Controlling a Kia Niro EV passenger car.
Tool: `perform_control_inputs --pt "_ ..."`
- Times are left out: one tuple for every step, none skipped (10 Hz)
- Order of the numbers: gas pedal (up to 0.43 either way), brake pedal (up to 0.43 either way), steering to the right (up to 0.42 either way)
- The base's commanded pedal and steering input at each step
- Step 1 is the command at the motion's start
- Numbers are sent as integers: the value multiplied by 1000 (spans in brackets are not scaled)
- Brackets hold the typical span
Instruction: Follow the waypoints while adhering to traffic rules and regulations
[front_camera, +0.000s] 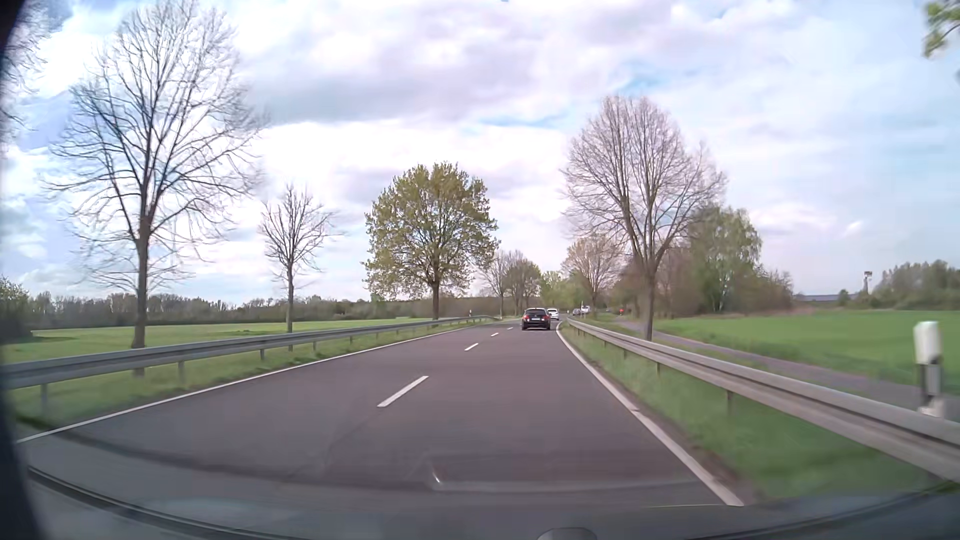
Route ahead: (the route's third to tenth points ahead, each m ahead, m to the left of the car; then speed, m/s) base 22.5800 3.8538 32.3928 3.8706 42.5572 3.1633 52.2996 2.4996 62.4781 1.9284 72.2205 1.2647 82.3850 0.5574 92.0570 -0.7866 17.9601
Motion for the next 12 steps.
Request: perform_control_inputs --pt "130 0 3" --pt "130 0 3" --pt "130 0 3" --pt "130 0 3" --pt "130 0 4" --pt "130 0 5" --pt "130 0 5" --pt "130 0 6" --pt "130 0 6" --pt "130 0 6" --pt "130 0 6" --pt "130 0 6"
